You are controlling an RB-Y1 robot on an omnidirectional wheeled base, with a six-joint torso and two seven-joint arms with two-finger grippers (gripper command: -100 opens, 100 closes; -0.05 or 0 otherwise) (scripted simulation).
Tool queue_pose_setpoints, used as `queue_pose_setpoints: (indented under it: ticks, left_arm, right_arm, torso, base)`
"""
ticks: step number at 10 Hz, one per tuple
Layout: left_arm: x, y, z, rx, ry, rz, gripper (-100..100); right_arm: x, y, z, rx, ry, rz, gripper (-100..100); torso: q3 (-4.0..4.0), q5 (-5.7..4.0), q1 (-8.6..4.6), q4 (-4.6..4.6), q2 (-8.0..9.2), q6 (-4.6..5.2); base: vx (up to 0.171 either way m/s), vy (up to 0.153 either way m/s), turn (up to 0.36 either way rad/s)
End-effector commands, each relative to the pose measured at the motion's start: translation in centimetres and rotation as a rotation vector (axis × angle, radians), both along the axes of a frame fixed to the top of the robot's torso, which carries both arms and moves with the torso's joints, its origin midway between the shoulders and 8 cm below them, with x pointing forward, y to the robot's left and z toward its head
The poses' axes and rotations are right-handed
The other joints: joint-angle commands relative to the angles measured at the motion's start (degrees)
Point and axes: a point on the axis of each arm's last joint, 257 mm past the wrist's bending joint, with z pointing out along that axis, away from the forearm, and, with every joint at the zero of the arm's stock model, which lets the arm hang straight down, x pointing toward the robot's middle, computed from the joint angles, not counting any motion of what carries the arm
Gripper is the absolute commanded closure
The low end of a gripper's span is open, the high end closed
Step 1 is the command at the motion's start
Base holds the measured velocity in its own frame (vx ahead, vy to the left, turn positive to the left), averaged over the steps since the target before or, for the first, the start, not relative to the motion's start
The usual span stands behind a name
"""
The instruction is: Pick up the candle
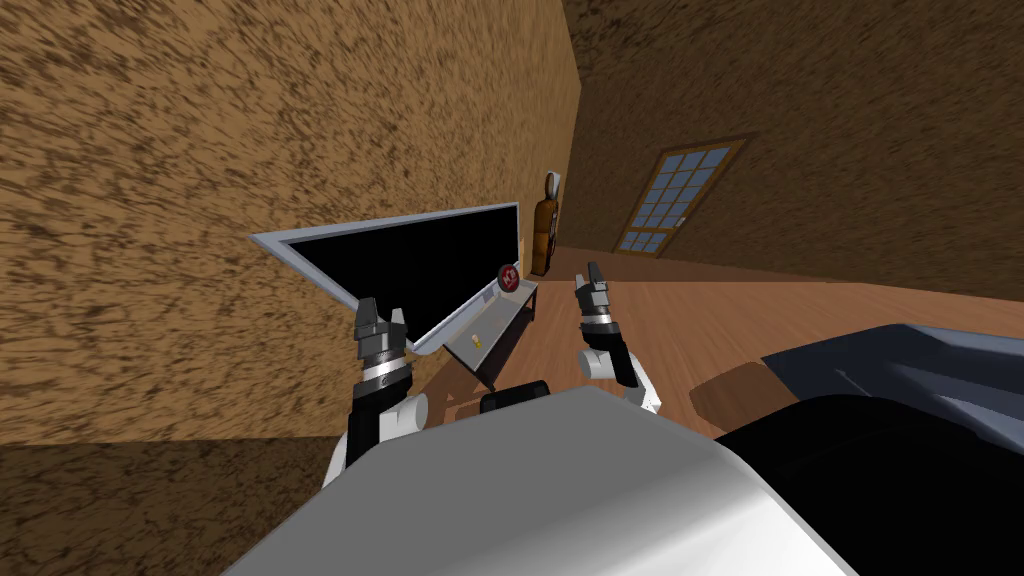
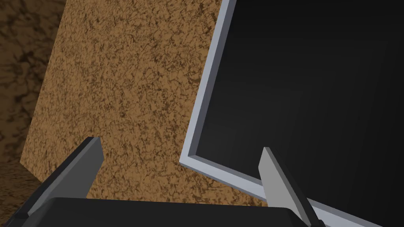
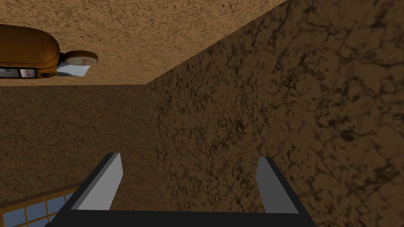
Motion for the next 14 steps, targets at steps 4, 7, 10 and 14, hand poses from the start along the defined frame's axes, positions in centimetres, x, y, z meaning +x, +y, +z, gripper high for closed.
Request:
queue_pose_setpoints:
  ticks: [4, 7, 10, 14]
  left_arm:
    - [1.2, -0.8, -3.6, 0.041, 0.096, -0.049, -100]
    - [2.2, -1.1, -7.7, 0.05, 0.198, -0.079, -100]
    - [2.9, -1.1, -13.5, 0.054, 0.333, -0.106, -100]
    - [2.7, -0.9, -22.2, 0.07, 0.539, -0.141, -100]
  right_arm:
    - [0.0, 0.0, 0.0, 0.0, 0.0, 0.0, 0]
    - [0.0, 0.0, 0.0, 0.0, 0.0, 0.0, 0]
    - [0.0, 0.0, 0.0, 0.0, 0.0, 0.0, 0]
    - [0.0, 0.0, 0.0, 0.0, 0.0, 0.0, 0]
  torso:
    - [-0.09, -0.05, -0.25, -0.03, -0.15, 0.0]
    - [-0.1, -0.06, -0.3, -0.04, -0.17, 0.0]
    - [-0.14, -0.06, -0.28, -0.06, -0.24, -0.01]
    - [-0.14, -0.07, -0.31, -0.06, -0.24, -0.02]
  base:
    - [0.032, -0.053, 0.059]
    - [0.042, -0.087, 0.084]
    - [0.055, -0.087, 0.146]
    - [0.05, -0.087, 0.184]
